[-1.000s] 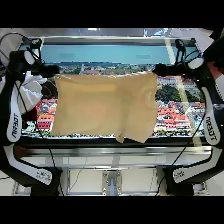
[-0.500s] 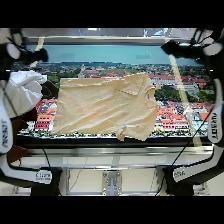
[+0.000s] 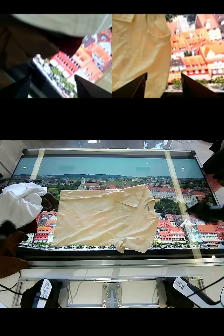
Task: Fold the shirts.
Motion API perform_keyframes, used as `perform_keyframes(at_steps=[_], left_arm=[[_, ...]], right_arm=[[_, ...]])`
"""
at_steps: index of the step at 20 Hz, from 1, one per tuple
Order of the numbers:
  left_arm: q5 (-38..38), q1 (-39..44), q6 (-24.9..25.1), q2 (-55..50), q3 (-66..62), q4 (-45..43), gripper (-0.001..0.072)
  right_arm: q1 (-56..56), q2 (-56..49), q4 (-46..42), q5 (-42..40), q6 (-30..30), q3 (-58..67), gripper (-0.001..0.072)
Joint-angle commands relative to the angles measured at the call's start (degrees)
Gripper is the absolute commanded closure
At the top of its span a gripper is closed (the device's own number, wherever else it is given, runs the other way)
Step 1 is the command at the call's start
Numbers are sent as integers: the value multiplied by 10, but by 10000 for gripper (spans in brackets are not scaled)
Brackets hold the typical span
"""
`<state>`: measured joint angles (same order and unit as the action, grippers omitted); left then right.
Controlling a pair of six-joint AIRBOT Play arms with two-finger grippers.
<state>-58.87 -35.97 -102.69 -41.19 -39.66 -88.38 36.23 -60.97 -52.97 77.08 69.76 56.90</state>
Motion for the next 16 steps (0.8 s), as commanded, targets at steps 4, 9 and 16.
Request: perform_keyframes(at_steps=[4, 9, 16], left_arm=[[-30, -116, 138, -51, 178, 286, 106], [7, -74, 221, -178, 178, 426, 122], [103, 3, 222, -242, 178, 467, 165]], right_arm=[[30, 9, 105, -64, -32, -273, 217], [30, -6, 151, -67, -50, -267, 217], [30, -3, 172, -60, -50, -267, 218]])
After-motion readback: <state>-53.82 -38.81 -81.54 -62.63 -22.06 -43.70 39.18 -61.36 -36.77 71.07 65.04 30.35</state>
